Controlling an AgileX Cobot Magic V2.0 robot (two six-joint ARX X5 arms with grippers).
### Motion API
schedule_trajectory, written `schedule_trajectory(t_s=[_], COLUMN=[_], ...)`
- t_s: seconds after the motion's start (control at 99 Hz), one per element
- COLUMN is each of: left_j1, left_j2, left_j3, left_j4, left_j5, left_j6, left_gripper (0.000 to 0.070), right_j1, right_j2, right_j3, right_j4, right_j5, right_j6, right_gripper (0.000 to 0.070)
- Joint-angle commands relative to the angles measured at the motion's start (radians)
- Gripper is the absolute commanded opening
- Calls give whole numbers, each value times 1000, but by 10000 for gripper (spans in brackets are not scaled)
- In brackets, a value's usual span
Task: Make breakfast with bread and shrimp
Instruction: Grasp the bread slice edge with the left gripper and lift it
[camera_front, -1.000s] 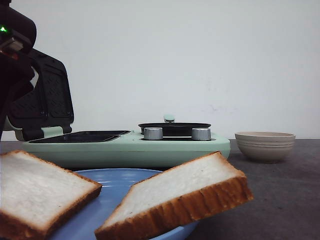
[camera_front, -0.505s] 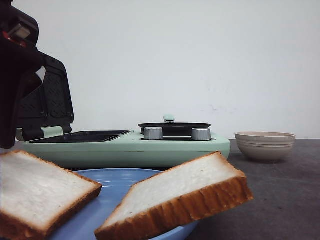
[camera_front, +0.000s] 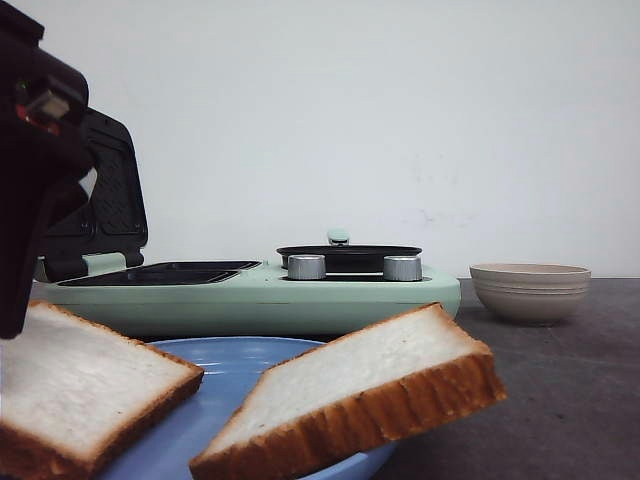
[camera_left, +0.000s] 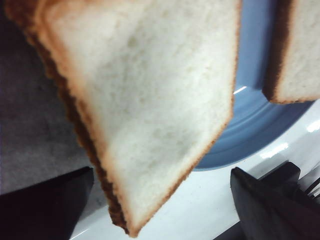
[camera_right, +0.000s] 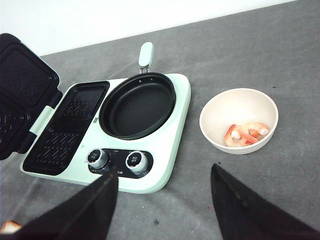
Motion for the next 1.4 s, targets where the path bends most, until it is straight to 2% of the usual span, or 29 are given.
schedule_trajectory(t_s=[0.0,0.061,0.192,0.252,0.353,0.495,0.969,1.222,1.394], left_j1=[-6,-5,-5,-5,-5,-5,-6,-12,-28], left_j2=[13,13,13,13,13,13,2,-48,-59], left_j3=[14,14,14,14,14,14,105,258,386], left_j4=[-2,-2,-2,-2,-2,-7,-87,-125,-104], left_j5=[3,3,-1,-1,-1,-1,-19,-183,-338], left_j6=[18,18,18,18,18,17,25,67,108], left_gripper=[502,445,216,178,168,6,4,4,4], right_j1=[0,0,0,0,0,0,0,0,0], right_j2=[3,3,3,3,3,3,3,3,3], right_j3=[17,17,17,17,17,17,17,17,17], right_j4=[3,3,3,3,3,3,4,4,4], right_j5=[-2,-2,-2,-2,-2,-2,-2,-2,-2], right_j6=[-11,-11,-12,-12,-12,-12,-12,-12,-12], right_gripper=[361,362,362,362,361,361,361,361,361])
